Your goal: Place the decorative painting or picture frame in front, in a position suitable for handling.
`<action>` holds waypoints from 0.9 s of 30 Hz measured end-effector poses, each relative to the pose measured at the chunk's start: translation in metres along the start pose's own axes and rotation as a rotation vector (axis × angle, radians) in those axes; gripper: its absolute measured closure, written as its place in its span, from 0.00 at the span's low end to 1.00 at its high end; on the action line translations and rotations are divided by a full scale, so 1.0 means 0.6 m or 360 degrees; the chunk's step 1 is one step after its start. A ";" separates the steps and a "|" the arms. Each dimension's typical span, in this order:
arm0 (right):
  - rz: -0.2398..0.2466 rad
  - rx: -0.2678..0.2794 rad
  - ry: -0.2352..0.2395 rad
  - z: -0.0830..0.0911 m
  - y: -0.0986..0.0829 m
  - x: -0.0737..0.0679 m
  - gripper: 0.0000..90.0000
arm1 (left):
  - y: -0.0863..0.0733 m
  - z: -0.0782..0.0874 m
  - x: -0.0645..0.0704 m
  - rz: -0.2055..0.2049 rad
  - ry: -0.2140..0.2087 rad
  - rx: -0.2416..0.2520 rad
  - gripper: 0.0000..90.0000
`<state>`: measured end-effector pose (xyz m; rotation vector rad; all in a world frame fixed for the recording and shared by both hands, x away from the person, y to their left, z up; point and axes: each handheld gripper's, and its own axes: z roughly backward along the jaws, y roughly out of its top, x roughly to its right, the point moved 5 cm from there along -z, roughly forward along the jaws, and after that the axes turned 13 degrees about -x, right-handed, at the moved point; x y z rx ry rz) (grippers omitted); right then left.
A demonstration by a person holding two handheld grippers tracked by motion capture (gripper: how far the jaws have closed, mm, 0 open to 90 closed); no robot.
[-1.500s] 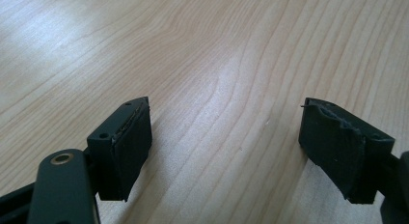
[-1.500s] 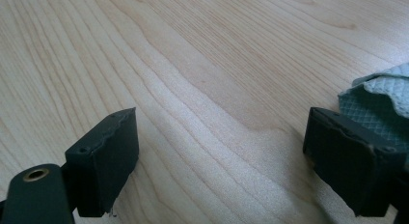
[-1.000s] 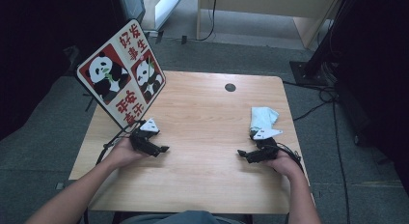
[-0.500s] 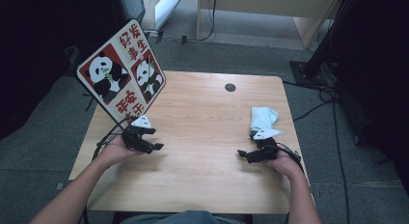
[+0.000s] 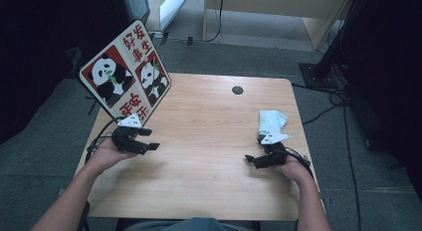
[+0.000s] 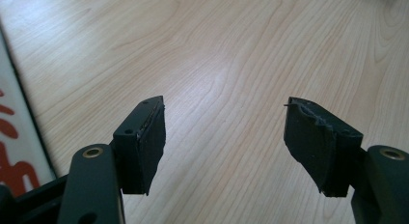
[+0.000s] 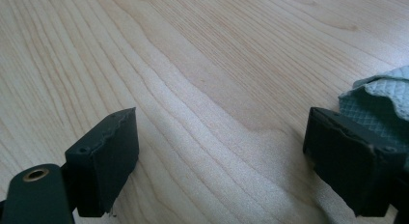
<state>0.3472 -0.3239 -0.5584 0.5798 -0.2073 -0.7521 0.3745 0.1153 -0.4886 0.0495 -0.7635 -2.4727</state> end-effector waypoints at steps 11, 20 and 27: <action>0.0001 -0.0001 -0.0003 0.000 0.000 0.000 0.14 | -0.030 0.038 -0.023 0.0101 0.0042 0.0018 0.37; -0.0004 -0.0003 -0.0004 0.000 0.000 -0.001 0.14 | -0.054 0.074 -0.045 0.0209 0.0087 0.0080 0.40; -0.0004 -0.0003 -0.0004 0.000 0.000 0.000 0.14 | -0.065 0.088 -0.061 0.0265 0.0124 0.0103 0.41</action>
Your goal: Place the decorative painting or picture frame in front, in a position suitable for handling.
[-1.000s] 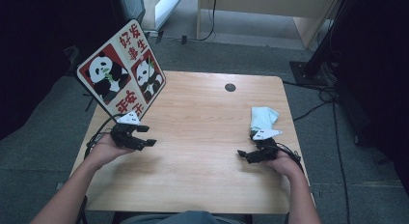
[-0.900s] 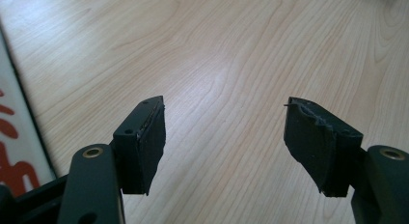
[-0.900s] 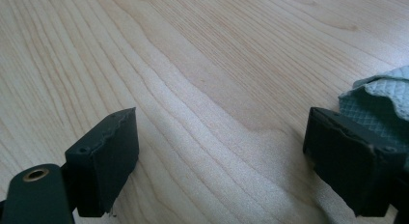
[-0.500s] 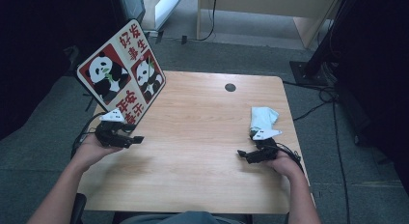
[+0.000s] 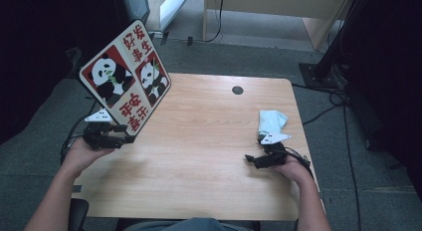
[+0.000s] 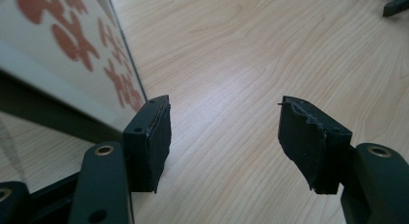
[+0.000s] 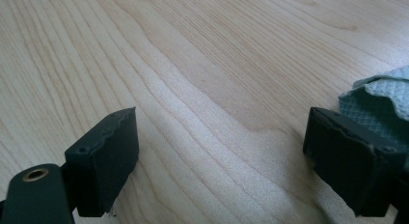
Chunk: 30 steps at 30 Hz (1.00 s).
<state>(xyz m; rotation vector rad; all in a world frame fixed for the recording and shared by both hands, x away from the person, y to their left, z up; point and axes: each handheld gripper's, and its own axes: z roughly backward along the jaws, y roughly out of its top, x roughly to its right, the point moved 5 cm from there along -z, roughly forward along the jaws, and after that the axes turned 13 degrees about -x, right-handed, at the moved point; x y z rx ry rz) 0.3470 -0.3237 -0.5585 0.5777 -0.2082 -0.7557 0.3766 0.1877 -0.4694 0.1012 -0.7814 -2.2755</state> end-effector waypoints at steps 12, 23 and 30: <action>0.0002 0.0000 -0.0002 0.000 0.000 0.000 0.14 | -0.029 0.031 -0.039 0.0128 0.0056 0.0032 0.43; 0.0002 0.0000 -0.0003 0.000 0.000 0.000 0.14 | -0.029 0.046 -0.072 0.0276 0.0138 0.0142 0.43; 0.0005 0.0002 -0.0003 0.000 0.000 0.000 0.14 | 0.001 0.060 -0.073 0.0265 0.0154 0.0176 0.42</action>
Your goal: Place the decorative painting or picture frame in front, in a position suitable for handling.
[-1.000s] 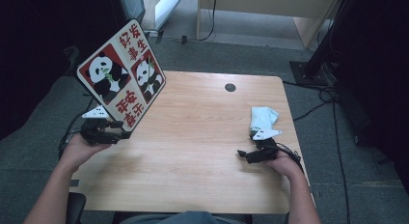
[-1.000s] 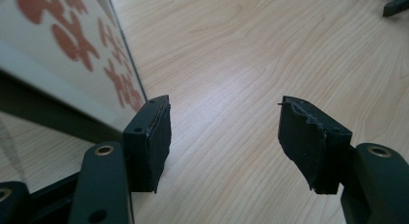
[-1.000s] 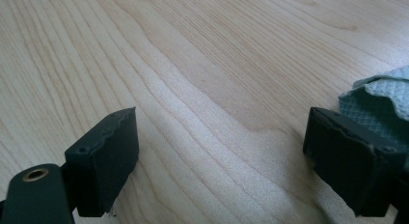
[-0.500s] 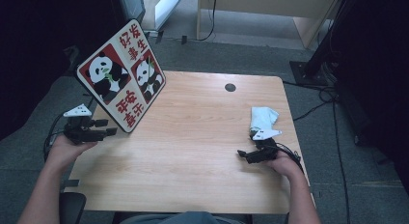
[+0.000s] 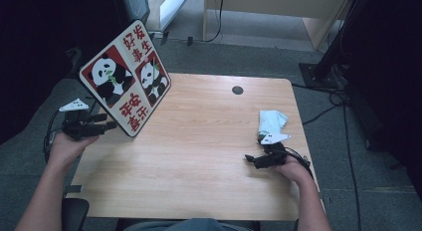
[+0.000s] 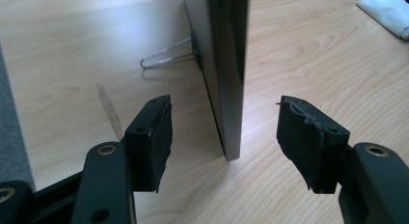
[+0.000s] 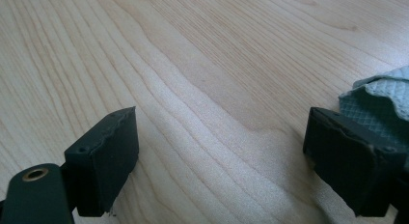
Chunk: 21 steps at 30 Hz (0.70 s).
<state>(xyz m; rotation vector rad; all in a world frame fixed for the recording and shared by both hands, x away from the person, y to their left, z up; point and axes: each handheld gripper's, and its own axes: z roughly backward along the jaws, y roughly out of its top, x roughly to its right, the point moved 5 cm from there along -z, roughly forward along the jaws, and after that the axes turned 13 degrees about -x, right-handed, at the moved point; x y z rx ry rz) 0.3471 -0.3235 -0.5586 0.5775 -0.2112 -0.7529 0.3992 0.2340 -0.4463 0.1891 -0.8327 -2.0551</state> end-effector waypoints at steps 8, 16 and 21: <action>-0.0005 -0.0002 -0.0001 0.000 0.000 0.000 0.14 | 0.032 0.021 -0.012 -0.0002 0.0040 0.0005 0.42; -0.0006 -0.0003 -0.0001 0.000 0.000 0.000 0.14 | 0.082 0.051 -0.017 -0.0015 0.0067 0.0046 0.43; -0.0003 -0.0001 -0.0002 0.000 0.000 0.000 0.14 | 0.110 0.072 -0.021 -0.0017 0.0074 0.0091 0.43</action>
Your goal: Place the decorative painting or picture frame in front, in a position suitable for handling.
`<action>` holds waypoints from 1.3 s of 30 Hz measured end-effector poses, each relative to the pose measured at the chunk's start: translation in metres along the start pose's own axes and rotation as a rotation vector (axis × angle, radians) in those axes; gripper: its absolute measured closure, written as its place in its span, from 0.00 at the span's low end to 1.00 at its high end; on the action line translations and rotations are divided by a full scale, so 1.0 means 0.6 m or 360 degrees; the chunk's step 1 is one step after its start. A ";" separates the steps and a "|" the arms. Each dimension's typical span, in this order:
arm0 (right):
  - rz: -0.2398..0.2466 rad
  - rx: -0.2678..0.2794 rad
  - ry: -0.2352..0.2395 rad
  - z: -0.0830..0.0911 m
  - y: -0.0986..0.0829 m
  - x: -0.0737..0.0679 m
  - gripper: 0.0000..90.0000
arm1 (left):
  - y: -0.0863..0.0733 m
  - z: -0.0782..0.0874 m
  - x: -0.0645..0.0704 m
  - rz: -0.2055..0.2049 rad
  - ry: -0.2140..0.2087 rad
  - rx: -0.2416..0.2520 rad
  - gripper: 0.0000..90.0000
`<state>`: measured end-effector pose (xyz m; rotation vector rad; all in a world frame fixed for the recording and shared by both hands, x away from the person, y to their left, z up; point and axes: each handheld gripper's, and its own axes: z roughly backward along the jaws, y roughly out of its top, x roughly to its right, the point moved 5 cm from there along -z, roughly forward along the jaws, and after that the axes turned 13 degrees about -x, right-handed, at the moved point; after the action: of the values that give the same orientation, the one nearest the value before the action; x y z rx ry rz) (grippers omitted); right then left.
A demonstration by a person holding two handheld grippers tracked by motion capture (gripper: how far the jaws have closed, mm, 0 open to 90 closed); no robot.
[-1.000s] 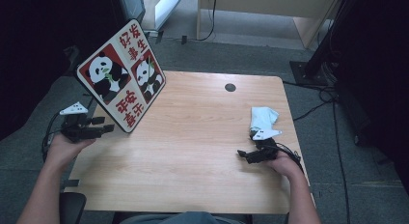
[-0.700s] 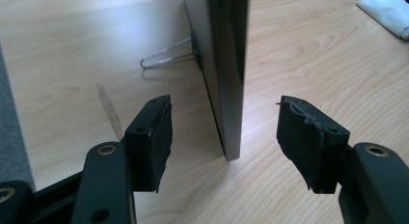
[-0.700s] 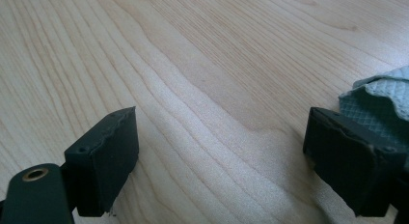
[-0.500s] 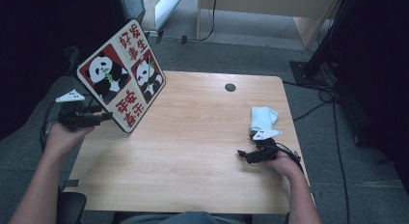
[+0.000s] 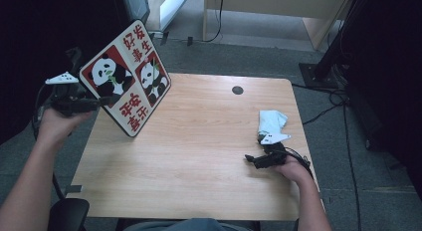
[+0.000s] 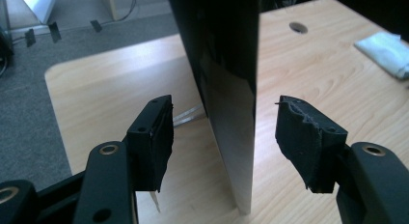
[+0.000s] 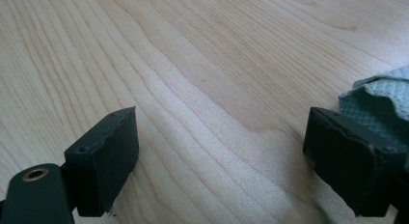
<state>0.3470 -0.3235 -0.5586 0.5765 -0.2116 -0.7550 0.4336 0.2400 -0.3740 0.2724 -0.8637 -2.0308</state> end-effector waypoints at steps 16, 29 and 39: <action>-0.0001 0.0001 0.0000 0.000 0.000 0.000 0.14 | 0.090 0.036 -0.026 0.0009 -0.0003 -0.0019 0.47; 0.0001 0.0003 0.0000 0.000 0.000 0.000 0.14 | 0.144 0.044 -0.038 -0.0011 0.0024 -0.0145 0.47; -0.0003 0.0002 0.0005 0.000 0.000 0.000 0.14 | 0.193 0.033 -0.049 -0.0060 0.0066 -0.0276 0.50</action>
<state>0.3471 -0.3237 -0.5584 0.5789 -0.2086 -0.7561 0.5161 0.2304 -0.2862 0.2345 -0.6568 -2.1126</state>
